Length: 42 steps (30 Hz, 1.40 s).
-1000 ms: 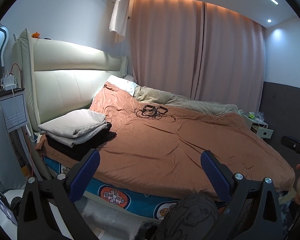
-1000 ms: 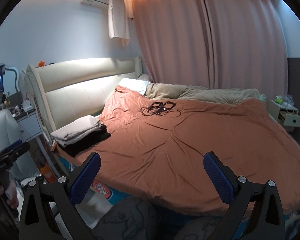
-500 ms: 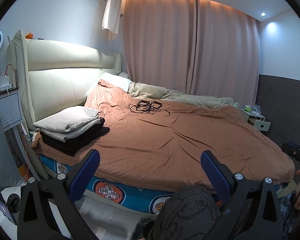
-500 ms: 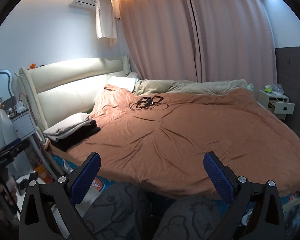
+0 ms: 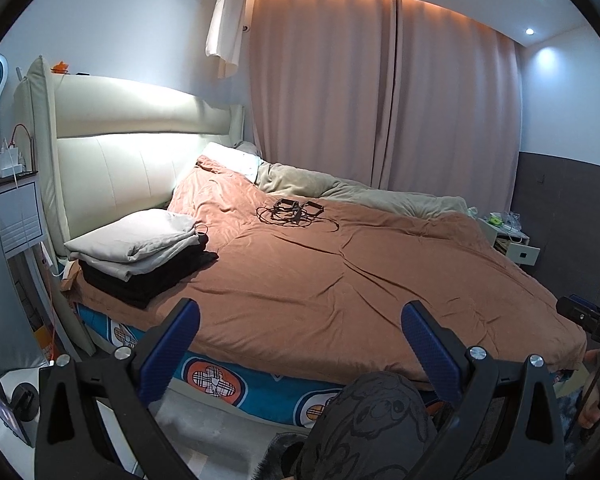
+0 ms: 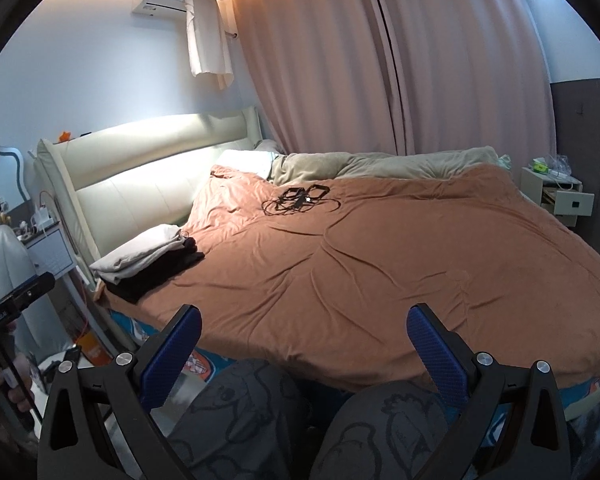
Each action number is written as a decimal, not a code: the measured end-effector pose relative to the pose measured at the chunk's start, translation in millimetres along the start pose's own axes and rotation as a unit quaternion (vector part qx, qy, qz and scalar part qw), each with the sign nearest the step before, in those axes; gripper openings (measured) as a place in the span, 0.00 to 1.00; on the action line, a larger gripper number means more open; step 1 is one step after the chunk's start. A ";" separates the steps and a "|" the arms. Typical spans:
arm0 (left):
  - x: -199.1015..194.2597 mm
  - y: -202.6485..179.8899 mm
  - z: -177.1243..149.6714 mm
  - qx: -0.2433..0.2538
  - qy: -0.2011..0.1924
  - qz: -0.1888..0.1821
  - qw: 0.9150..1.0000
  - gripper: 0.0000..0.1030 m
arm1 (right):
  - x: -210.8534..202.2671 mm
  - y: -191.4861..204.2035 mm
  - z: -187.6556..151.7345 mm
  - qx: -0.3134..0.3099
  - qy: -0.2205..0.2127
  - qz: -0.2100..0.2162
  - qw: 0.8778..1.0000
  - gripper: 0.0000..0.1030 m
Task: Fold large clothes
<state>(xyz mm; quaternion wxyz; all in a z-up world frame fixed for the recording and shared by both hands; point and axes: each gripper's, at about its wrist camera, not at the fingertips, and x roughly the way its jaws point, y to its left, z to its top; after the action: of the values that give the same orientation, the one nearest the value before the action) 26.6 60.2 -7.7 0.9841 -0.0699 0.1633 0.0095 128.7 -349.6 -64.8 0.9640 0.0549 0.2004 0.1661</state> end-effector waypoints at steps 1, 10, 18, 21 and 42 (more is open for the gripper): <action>0.4 0.3 0.0 -0.001 0.000 -0.001 1.000 1.00 | 0.6 -2.1 1.5 0.001 0.000 0.001 1.000 1.00; -7.3 -7.5 -0.2 0.002 -0.002 -0.002 1.000 1.00 | -2.0 -3.3 1.8 0.009 0.003 0.003 1.000 1.00; -11.3 -6.8 -1.1 0.000 -0.002 -0.002 1.000 1.00 | -6.5 -1.9 -1.1 0.014 0.006 0.003 1.000 1.00; -12.7 -6.7 -1.3 0.001 -0.003 -0.002 1.000 1.00 | -7.0 -0.2 -1.6 0.014 0.007 0.004 1.000 1.00; -11.7 -8.7 -4.8 0.006 0.002 -0.002 1.000 1.00 | -3.6 2.2 -6.1 0.017 0.012 0.006 1.000 1.00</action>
<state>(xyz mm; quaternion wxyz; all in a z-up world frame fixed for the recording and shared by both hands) 14.3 51.0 -7.2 0.9842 -0.0647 0.1648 0.0062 122.5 -348.6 -68.7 0.9593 0.0702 0.2147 0.1694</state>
